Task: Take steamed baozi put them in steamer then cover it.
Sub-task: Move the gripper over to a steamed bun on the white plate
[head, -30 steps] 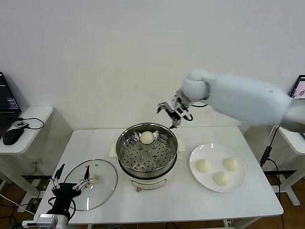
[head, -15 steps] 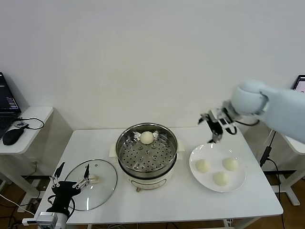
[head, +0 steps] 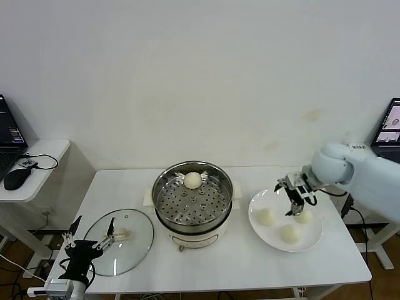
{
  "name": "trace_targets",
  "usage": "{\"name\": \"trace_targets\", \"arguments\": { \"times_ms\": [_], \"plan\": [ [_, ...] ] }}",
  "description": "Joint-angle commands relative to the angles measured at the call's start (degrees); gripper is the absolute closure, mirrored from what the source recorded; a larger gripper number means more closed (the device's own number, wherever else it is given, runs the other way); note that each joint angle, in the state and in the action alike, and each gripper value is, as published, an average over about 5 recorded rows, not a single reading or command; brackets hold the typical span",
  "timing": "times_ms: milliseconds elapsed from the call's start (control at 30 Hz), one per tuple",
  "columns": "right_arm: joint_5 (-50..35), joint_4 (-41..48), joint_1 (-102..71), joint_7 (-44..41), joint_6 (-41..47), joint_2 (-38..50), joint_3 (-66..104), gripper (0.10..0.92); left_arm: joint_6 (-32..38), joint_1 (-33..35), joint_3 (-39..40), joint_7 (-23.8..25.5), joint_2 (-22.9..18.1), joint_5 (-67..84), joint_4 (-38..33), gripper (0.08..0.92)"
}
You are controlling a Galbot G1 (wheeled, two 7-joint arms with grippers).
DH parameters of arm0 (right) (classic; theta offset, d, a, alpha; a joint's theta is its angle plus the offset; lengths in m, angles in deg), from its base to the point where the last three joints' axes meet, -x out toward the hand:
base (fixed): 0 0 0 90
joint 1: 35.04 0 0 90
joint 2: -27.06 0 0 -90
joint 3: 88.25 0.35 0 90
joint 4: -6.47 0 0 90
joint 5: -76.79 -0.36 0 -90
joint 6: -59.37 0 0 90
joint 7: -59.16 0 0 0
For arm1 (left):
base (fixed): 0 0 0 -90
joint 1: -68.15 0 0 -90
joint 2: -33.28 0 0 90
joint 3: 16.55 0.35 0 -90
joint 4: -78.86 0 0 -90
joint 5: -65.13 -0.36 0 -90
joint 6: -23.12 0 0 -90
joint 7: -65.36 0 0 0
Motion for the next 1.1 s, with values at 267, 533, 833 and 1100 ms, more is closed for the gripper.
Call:
{"name": "trace_targets", "arguments": {
  "times_ms": [267, 533, 833, 1100],
  "plan": [
    [6.09, 12.56, -13.68, 0.08, -1.73, -9.99, 9.00, 0.203, 0.07, 0.40, -1.08, 0.05, -0.05, -0.08, -0.07, 0.177],
    [8.29, 16.96, -15.55, 0.67, -2.81, -12.48, 10.60, 0.202, 0.07, 0.01, -0.89, 0.08, -0.17, -0.13, 0.29, 0.177],
    [8.81, 20.00, -16.46, 1.75, -3.10, -14.57, 11.87, 0.203, 0.11, -0.21, -0.93, 0.03, -0.15, -0.17, 0.45, 0.177],
    [10.09, 20.68, -16.54, 1.32, -2.79, -15.38, 12.25, 0.274, 0.17, -0.21, -1.01, -0.05, -0.35, -0.20, 0.62, 0.177]
  ]
}}
